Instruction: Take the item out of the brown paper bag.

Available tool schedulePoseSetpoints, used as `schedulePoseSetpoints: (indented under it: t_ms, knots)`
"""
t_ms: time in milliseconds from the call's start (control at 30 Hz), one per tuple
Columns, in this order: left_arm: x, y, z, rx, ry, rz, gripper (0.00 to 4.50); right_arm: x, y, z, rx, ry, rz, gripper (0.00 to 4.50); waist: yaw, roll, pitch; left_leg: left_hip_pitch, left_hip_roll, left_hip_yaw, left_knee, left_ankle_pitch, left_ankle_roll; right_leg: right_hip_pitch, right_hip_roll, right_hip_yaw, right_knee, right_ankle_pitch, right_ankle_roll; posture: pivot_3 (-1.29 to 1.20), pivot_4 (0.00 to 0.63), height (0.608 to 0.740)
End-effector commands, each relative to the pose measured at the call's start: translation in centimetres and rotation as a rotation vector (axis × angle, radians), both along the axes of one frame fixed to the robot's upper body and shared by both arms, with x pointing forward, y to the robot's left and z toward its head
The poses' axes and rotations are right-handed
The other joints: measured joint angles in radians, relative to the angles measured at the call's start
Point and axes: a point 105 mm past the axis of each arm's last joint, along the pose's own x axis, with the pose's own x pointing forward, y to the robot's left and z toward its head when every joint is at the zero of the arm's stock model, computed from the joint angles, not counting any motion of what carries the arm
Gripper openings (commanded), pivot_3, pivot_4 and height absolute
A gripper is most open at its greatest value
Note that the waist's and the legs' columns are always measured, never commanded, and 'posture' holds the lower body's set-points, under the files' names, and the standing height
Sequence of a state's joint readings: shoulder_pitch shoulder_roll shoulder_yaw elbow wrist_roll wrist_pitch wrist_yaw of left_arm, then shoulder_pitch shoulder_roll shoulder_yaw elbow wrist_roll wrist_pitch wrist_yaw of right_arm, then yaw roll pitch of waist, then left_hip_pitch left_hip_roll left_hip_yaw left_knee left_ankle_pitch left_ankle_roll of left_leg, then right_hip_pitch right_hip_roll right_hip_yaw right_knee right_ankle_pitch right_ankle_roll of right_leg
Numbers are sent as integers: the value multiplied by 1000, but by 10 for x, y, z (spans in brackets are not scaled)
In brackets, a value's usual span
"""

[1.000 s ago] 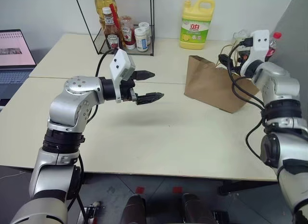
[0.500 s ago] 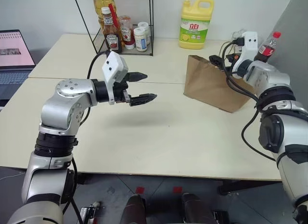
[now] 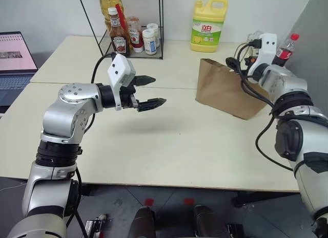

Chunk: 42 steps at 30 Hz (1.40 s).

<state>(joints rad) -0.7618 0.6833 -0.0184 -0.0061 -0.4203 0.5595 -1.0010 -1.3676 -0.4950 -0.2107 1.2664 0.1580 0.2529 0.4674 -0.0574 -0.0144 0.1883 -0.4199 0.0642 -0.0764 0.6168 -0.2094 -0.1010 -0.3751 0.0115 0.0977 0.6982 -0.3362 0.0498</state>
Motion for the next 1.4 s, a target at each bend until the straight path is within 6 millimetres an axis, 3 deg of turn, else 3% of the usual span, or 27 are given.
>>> schedulePoseSetpoints:
  t_ms: [33,533,833,967,1300,1400]
  knots:
    - [-1,4,18,-9,-76,15,4439,-1,-4,32,23,-72,-19,4500,0,0,0,0,0,0,0,0,0,0,0,0,0,0,0,0,150,740]
    - [-2,3,21,-2,-76,11,4439,3,11,12,128,16,-8,4500,-2,0,0,0,0,0,0,0,0,0,0,0,0,0,0,0,150,740]
    - [-2,7,20,2,-83,32,4439,4,18,20,155,-14,-1,4500,-2,0,0,0,0,0,0,0,0,0,0,0,1,0,0,0,150,740]
    - [-2,7,19,2,-83,35,4500,4,19,19,159,-14,4,3628,-2,0,0,0,0,0,0,0,0,0,0,0,1,0,0,0,150,740]
    - [0,6,20,-4,-89,36,4500,5,19,17,158,-7,-5,109,-2,0,0,0,0,0,0,0,0,0,0,0,1,0,0,0,150,740]
    - [0,6,20,-7,-90,36,4500,4,20,20,168,-17,8,40,-2,0,0,0,0,0,0,0,0,0,0,0,1,0,0,0,150,740]
